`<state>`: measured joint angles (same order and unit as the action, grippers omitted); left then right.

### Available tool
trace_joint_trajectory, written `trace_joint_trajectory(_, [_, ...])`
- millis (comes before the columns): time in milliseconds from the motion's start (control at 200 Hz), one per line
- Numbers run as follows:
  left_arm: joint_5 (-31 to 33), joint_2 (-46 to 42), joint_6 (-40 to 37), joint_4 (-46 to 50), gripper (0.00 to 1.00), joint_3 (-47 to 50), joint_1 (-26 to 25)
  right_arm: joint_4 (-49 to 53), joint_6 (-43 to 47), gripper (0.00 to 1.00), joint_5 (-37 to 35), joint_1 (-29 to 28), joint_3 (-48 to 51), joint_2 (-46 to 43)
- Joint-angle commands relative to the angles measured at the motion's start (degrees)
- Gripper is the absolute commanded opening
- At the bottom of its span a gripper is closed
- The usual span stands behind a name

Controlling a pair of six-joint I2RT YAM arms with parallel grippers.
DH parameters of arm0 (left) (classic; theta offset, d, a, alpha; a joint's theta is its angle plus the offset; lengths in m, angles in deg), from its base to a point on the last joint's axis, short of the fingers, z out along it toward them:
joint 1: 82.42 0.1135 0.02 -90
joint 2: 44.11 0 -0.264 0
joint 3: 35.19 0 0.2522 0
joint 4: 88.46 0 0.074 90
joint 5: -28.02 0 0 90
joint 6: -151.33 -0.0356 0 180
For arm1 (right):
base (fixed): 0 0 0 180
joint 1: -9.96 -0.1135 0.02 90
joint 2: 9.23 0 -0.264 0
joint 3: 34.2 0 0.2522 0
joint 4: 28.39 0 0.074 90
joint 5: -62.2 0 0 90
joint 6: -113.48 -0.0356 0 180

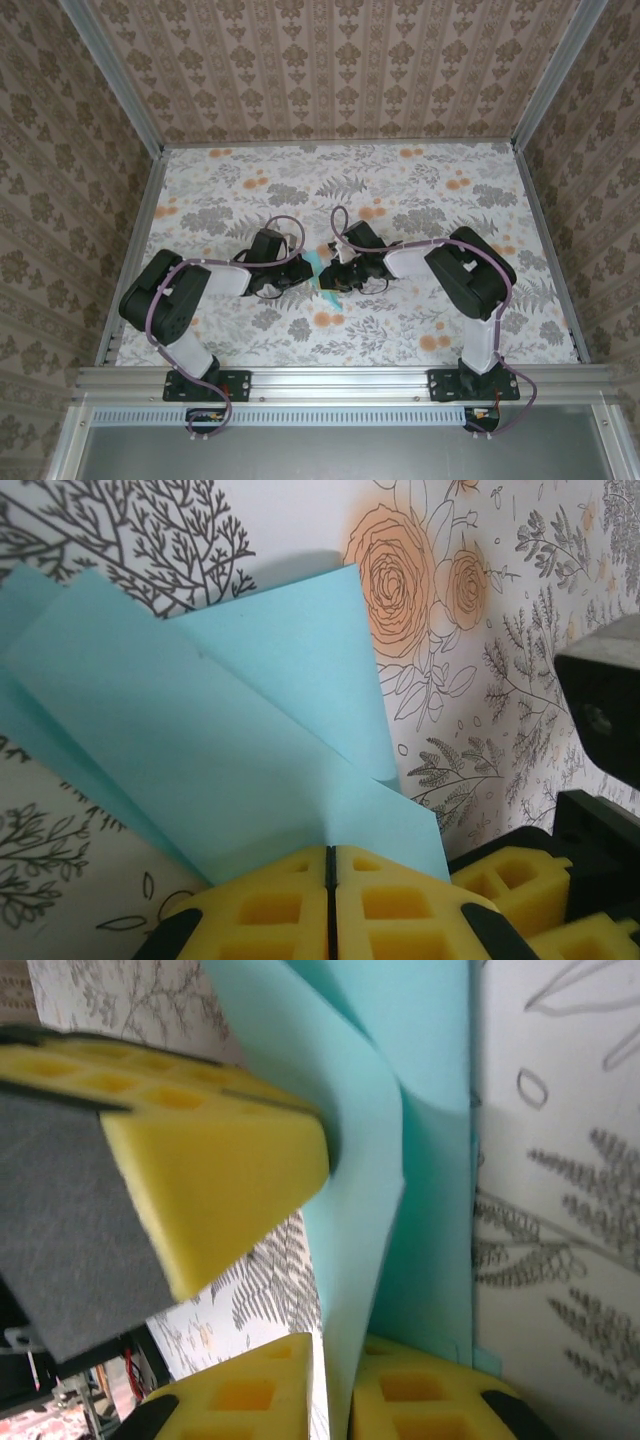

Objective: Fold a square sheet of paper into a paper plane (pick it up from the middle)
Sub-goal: Fold the wing for the fifth time at the center of the table.

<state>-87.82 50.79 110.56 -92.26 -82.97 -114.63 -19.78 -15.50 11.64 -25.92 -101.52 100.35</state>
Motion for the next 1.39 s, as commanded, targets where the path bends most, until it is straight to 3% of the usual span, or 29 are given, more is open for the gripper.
trace_joint_trajectory(0, [1.94,1.16,0.14,3.88,0.08,-1.26,0.04,6.70,4.16,0.21,-0.14,0.16,0.71,-3.25])
trace_joint_trajectory(225, [1.72,1.58,0.36,4.41,0.07,-1.75,0.04,8.31,7.85,0.20,-0.90,0.18,3.56,-4.75])
trace_joint_trajectory(535, [-0.32,-0.62,-1.08,4.57,0.09,-3.25,0.13,7.13,7.30,0.00,-2.70,0.28,4.42,-3.41])
trace_joint_trajectory(870, [-1.87,-9.59,-2.46,1.60,0.21,-0.86,-0.29,-5.40,-3.38,0.00,5.92,2.49,7.65,-3.20])
trace_joint_trajectory(1105, [-1.64,-8.16,-1.97,-1.73,0.19,1.30,-2.65,-8.65,-10.41,0.00,7.04,3.01,7.96,-1.04])
trace_joint_trajectory(1390, [-2.95,-2.58,-0.52,-5.80,0.12,0.71,-4.34,-4.18,-10.78,0.00,5.34,3.27,7.33,0.15])
